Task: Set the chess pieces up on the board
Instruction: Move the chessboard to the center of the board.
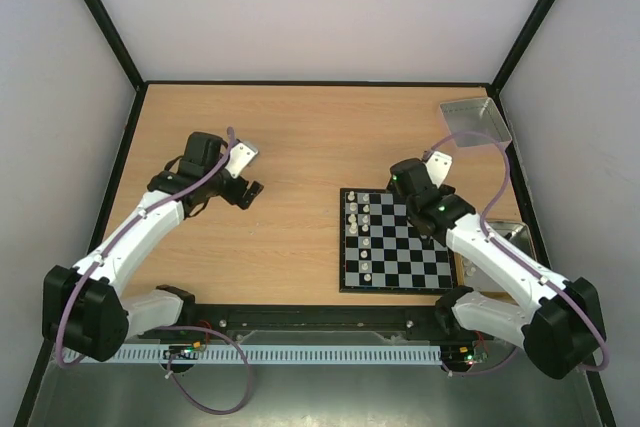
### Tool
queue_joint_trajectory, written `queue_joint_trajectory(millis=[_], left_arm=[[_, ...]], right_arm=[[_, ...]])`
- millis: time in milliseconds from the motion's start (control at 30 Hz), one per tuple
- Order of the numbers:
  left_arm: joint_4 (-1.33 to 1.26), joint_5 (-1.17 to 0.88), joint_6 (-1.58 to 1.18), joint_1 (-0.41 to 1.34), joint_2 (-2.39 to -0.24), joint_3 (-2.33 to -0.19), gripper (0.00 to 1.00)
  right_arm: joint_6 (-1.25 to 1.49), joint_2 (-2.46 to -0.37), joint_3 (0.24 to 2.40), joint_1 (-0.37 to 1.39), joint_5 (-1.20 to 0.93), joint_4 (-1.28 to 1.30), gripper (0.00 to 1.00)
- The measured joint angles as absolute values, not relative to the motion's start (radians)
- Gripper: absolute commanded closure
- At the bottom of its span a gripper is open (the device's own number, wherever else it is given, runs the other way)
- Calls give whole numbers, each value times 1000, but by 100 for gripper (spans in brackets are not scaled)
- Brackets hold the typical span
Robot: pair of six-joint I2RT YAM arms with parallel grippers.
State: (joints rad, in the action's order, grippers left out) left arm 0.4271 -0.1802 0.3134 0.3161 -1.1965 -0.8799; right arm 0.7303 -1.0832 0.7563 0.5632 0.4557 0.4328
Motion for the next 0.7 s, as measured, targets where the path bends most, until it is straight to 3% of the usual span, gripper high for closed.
queue_joint_trajectory(millis=[400, 700], left_arm=[[493, -221, 345, 343, -1159, -886, 0], [528, -220, 354, 382, -1198, -897, 2]], right_arm=[[812, -1008, 759, 564, 504, 511, 0], [810, -1075, 754, 564, 401, 506, 8]])
